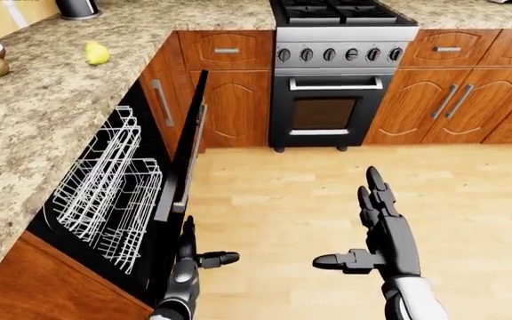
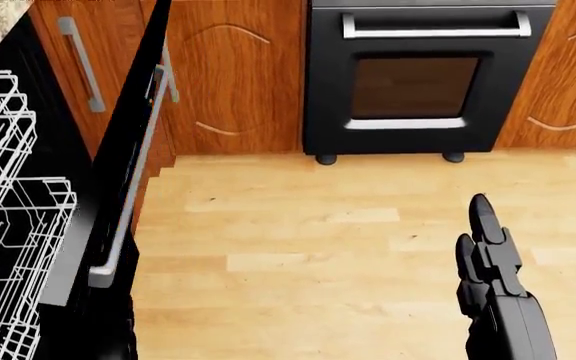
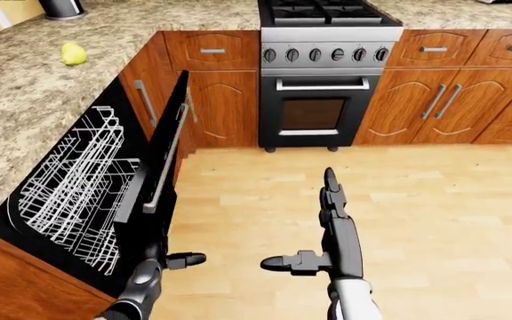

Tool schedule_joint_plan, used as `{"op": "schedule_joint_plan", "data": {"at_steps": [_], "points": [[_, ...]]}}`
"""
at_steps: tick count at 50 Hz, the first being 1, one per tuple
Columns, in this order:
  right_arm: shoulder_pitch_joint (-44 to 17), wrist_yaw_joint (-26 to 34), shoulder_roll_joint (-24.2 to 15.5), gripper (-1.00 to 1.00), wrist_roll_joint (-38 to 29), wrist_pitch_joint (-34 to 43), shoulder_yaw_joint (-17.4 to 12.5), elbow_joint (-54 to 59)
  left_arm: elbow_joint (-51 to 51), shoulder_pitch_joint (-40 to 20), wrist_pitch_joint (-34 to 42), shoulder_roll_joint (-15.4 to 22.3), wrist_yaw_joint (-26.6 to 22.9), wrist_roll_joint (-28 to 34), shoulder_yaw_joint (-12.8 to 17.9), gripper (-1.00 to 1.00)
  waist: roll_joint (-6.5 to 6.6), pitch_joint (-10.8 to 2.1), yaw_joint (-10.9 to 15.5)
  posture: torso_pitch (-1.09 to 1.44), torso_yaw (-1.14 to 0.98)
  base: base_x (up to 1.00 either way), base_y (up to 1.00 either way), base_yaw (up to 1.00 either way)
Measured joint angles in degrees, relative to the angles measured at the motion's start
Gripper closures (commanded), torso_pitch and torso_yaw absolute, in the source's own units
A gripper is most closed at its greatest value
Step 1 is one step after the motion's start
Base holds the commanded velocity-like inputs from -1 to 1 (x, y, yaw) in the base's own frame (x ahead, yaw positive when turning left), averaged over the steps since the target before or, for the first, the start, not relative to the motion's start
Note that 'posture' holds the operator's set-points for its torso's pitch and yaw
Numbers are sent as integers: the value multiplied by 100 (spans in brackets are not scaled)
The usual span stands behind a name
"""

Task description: Close the dishwasher door

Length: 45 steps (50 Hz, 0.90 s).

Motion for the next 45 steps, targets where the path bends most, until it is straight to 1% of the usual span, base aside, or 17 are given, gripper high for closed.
{"op": "schedule_joint_plan", "data": {"at_steps": [28, 32, 45], "points": [[41, -38, 1, -100, -26, 3, 40, -55, -15, -470, 535, 970, 74, -881, 471, -100, 119, 38, -51, 0, 0, 0, 0, 0], [17, -60, -1, -100, -45, 21, 43, -60, -17, -461, 568, 1103, 126, -947, 470, -100, 141, 41, -53, 0, 0, 0, 0, 0], [-25, -69, -15, -100, -51, 133, 78, -163, 16, -586, 830, 1479, 204, -1120, 601, -100, 179, 65, -63, 0, 0, 0, 0, 0]]}}
